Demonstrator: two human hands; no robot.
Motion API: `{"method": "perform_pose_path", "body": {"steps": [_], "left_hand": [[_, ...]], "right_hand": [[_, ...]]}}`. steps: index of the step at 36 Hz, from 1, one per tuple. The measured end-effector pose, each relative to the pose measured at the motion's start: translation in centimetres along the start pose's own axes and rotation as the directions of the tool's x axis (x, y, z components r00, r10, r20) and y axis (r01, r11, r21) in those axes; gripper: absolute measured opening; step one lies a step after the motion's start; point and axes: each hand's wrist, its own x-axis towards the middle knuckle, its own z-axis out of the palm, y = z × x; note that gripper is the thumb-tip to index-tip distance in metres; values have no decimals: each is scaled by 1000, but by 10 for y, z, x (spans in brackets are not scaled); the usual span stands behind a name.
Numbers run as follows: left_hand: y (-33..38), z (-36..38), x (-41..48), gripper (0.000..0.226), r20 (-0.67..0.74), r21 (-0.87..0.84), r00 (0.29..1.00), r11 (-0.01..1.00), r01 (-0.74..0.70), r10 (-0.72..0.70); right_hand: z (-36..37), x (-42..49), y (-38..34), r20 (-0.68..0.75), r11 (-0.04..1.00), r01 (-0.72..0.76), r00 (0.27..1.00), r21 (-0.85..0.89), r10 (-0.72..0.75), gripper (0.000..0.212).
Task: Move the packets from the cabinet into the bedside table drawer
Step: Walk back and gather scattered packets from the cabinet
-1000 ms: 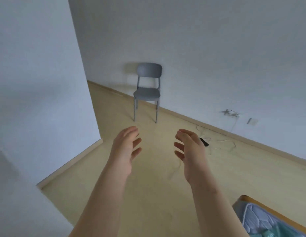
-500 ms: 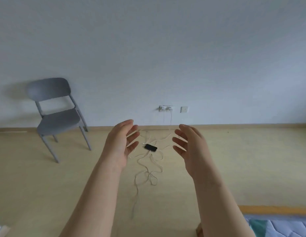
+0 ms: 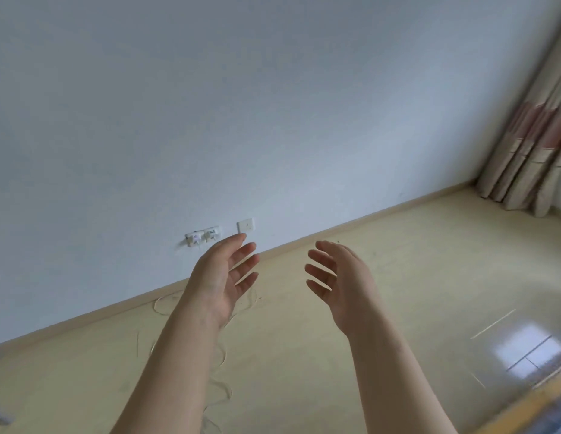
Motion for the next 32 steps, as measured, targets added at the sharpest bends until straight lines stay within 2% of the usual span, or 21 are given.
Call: {"method": "perform_pose_path", "body": {"steps": [4, 8, 12, 18, 24, 29, 32], "left_hand": [[16, 62, 75, 12, 44, 12, 999, 1000, -18, 17], [15, 117, 145, 12, 97, 44, 995, 999, 27, -31], [9, 170, 216, 12, 132, 92, 989, 994, 58, -70], [6, 286, 341, 11, 271, 171, 957, 983, 60, -106], [-8, 433, 423, 14, 447, 312, 875, 949, 43, -186], [-49, 548, 459, 11, 547, 425, 754, 897, 123, -363], [-78, 617, 476, 11, 576, 465, 700, 874, 144, -422]], "right_hand": [[1, 80, -52, -20, 998, 55, 998, 19, -55, 9], [-8, 152, -82, -67, 996, 70, 996, 51, -66, 9], [-27, 222, -105, -136, 992, 94, 987, 78, -83, 12], [-62, 355, -166, -276, 980, 162, 953, 117, -125, 10], [-115, 453, -252, -442, 951, 263, 881, 165, -167, 11], [-195, 494, -294, -624, 915, 349, 766, 204, -153, 12], [-250, 521, -316, -699, 900, 376, 705, 221, -123, 12]]}}
